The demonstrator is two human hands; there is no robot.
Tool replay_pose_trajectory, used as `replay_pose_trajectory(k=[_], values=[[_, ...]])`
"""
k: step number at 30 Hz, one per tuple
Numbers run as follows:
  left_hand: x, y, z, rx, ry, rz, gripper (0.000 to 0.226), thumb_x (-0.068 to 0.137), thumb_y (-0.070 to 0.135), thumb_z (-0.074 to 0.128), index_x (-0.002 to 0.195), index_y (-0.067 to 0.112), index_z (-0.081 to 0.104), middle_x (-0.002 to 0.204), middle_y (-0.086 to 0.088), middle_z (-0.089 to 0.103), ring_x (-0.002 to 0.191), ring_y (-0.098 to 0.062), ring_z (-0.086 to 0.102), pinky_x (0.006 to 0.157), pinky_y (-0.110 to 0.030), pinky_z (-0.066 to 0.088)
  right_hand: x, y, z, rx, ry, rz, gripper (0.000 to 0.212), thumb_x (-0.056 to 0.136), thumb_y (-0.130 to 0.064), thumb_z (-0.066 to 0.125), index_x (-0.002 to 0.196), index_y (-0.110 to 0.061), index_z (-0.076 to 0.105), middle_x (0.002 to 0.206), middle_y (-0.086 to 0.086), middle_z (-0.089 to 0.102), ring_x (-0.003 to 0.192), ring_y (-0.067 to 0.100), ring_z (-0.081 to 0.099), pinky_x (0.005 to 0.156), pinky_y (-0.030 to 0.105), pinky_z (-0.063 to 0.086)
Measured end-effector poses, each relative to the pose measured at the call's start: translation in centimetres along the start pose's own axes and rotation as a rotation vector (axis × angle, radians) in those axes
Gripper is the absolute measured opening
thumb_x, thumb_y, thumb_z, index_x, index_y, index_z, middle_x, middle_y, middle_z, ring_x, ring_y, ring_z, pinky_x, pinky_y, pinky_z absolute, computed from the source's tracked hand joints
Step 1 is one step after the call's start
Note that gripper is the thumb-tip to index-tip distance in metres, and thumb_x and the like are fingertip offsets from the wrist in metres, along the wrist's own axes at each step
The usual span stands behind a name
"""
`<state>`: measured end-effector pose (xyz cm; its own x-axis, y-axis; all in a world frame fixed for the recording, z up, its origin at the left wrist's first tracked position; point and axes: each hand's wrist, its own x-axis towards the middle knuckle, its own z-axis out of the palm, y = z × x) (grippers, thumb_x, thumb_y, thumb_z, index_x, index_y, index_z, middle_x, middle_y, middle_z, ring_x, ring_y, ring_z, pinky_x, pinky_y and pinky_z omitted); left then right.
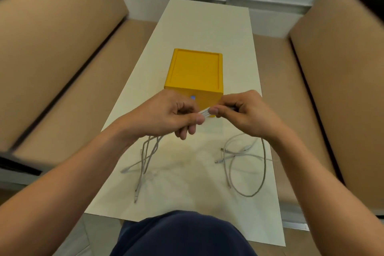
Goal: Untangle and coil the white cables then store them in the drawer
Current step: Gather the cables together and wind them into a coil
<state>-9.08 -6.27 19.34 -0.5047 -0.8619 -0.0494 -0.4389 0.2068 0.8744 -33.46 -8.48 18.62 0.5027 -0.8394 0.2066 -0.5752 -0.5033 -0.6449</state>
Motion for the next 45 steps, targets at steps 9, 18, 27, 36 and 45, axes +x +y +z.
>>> replay_pose_trajectory(k=[9,18,27,36,45], values=[[0.6,-0.5,-0.1,-0.058,0.033,-0.129,0.013,0.100,0.015,0.065,0.091,0.009,0.072,0.082,-0.011,0.077,0.071,-0.023,0.076,0.063,-0.029,0.057,0.1,-0.2,-1.1,-0.048,0.026,-0.020,0.024,0.101,-0.033,0.063,0.086,-0.017,0.073,0.051,-0.009,0.044,0.049,0.013,0.040,0.049,0.017,0.026],[0.3,-0.4,-0.3,-0.052,0.035,-0.116,0.016,0.101,0.014,0.064,0.090,0.009,0.074,0.072,-0.007,0.073,0.059,-0.014,0.066,0.057,-0.027,0.051,-1.0,0.5,0.8,-0.203,-0.085,0.114,0.037,0.107,-0.051,0.038,0.100,-0.024,0.063,0.082,-0.009,0.061,0.074,0.015,0.057,0.068,0.045,0.049],[0.1,0.5,0.1,0.129,0.016,-0.095,0.017,0.100,0.025,0.066,0.085,0.022,0.074,0.074,0.003,0.074,0.055,-0.008,0.063,0.055,-0.021,0.048,-0.9,-1.5,2.9,-0.156,-0.104,0.047,0.026,0.109,-0.040,0.041,0.095,-0.025,0.057,0.077,-0.011,0.057,0.073,0.016,0.054,0.064,0.043,0.045],[-0.7,1.0,-1.2,-0.120,-0.049,-0.154,0.031,0.089,0.034,0.072,0.097,0.004,0.073,0.079,-0.011,0.076,0.064,-0.021,0.072,0.063,-0.031,0.058,-0.7,-1.2,0.7,-0.173,0.018,-0.059,0.024,0.106,-0.040,0.049,0.096,-0.024,0.064,0.065,-0.016,0.050,0.062,0.010,0.049,0.054,0.038,0.038],[-0.5,1.2,-0.5,0.151,-0.019,-0.067,0.021,0.100,0.021,0.066,0.082,0.014,0.072,0.061,0.014,0.070,0.051,-0.005,0.061,0.053,-0.014,0.043,-0.5,-0.1,1.0,-0.142,0.004,-0.012,0.019,0.103,-0.040,0.058,0.090,-0.027,0.066,0.060,-0.013,0.052,0.056,0.012,0.047,0.051,0.037,0.036]])
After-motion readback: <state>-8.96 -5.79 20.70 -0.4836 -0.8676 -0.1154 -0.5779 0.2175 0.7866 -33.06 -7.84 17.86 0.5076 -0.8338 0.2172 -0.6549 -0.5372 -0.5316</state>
